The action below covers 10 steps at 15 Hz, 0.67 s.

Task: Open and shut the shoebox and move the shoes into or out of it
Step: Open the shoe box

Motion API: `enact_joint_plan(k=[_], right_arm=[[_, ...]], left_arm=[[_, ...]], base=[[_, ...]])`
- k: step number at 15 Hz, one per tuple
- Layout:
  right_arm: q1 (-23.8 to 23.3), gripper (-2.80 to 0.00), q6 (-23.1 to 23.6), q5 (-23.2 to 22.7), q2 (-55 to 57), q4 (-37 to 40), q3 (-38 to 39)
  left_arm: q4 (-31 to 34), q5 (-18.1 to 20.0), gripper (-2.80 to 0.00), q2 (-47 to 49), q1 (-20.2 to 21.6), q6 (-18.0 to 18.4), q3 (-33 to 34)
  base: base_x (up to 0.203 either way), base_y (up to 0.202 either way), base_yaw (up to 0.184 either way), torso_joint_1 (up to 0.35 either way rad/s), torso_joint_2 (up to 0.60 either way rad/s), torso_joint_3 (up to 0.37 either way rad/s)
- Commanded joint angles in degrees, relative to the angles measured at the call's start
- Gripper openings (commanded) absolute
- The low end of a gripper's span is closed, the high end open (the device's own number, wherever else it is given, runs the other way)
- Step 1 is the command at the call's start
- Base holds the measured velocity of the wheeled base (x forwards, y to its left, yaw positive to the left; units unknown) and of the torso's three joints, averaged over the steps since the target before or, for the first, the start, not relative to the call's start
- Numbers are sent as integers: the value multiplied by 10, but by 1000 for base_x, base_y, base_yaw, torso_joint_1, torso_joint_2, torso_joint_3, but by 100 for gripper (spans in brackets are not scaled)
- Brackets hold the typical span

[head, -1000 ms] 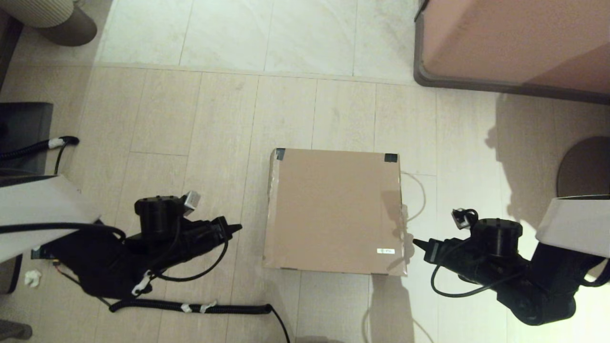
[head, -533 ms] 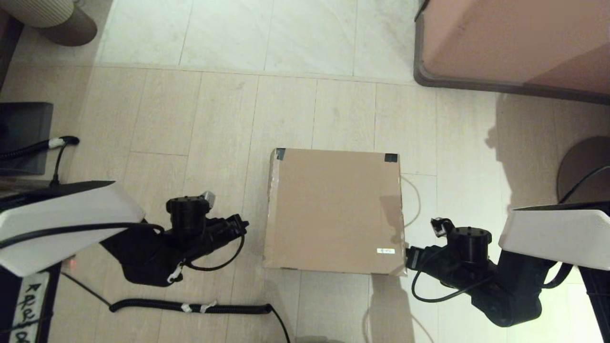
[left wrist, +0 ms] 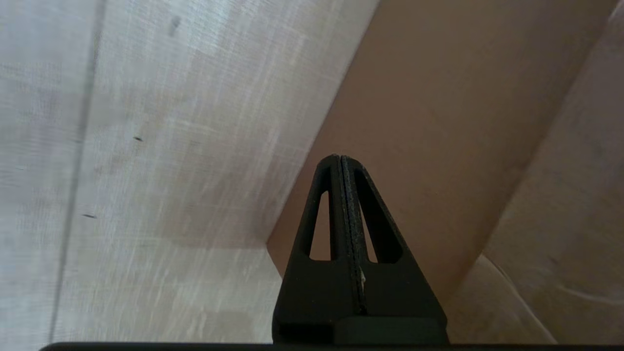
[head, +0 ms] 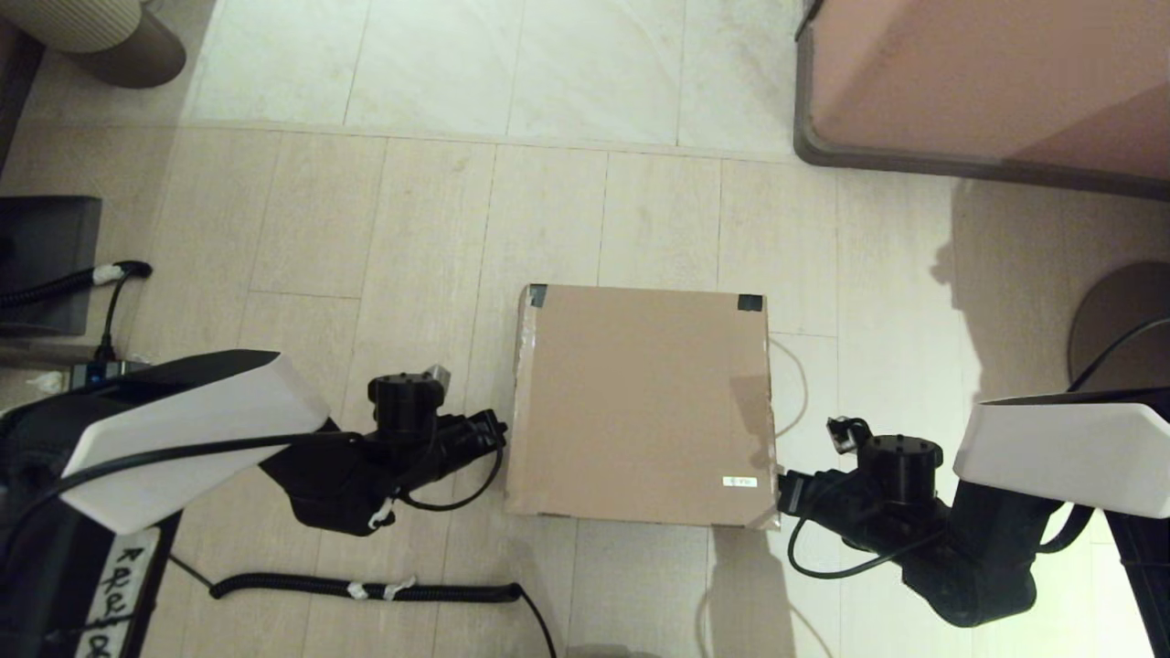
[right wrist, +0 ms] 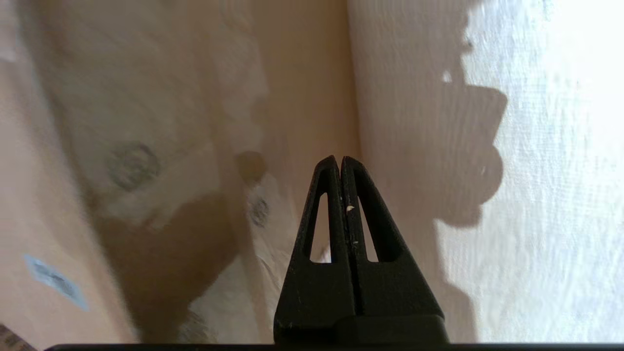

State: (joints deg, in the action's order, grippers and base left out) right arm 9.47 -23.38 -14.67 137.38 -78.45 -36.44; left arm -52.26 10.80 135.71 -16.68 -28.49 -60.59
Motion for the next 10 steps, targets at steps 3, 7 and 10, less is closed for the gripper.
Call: enact_joint_plan(k=[3,7,10], right_arm=[[0,-280,-22,-46,-8,-13,5],[-12,-280,-57,-87,-24,-21,14],[-22,-280,-125,-140,-58,-21,24]], left_arm=[[-3,2,-280,11,-7,-3,-12],[-4,3,-280,-5,-16,-37,-13],[-2,4,-280,-38,-24,-87,-8]], base=[[0,0,0,0,0,0],[0,0,0,0,0,0],[0,0,0,0,0,0]])
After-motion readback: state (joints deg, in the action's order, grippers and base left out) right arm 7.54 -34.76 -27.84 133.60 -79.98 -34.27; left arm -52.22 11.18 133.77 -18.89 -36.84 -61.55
